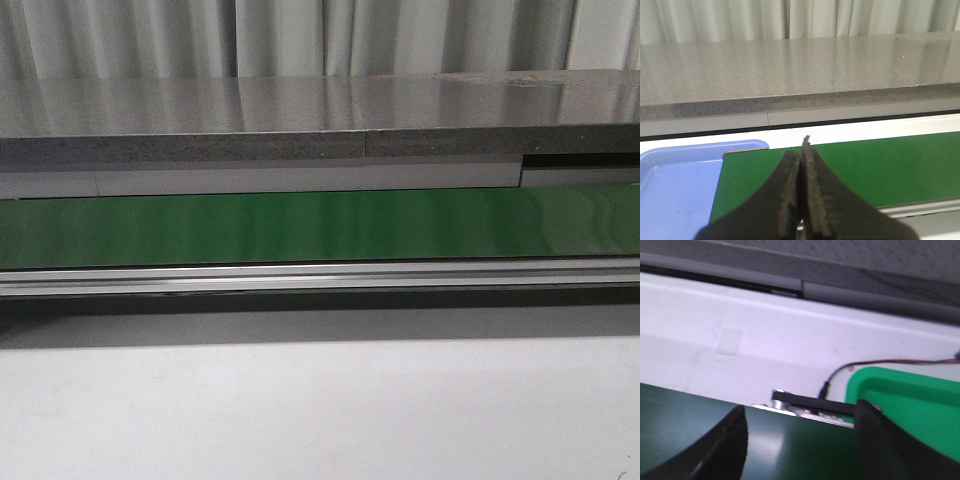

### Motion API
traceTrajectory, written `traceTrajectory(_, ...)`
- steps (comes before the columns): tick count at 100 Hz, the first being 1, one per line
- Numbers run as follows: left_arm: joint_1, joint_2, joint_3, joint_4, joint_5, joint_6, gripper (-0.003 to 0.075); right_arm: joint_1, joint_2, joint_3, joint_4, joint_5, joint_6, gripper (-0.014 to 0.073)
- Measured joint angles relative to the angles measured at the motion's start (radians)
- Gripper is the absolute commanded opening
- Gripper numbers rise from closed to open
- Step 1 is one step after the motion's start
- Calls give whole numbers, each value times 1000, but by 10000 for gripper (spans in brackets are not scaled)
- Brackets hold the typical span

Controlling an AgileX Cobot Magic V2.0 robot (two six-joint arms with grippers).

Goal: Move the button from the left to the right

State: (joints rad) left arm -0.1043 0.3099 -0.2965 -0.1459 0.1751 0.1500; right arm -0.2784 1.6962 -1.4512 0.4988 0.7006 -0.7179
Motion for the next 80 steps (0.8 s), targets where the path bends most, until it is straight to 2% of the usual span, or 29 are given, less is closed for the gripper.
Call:
traceTrajectory(19, 0, 0, 0, 0, 0, 0, -20, 99, -101, 8, 25, 10, 12, 468)
traceTrajectory(32, 0, 0, 0, 0, 0, 0, -20, 157, -211, 72, 29, -45, 24, 468)
traceTrajectory(60, 0, 0, 0, 0, 0, 0, -20, 248, -529, 416, 41, -319, 28, 468)
traceTrajectory(80, 0, 0, 0, 0, 0, 0, -20, 252, -745, 679, 44, -417, 28, 468)
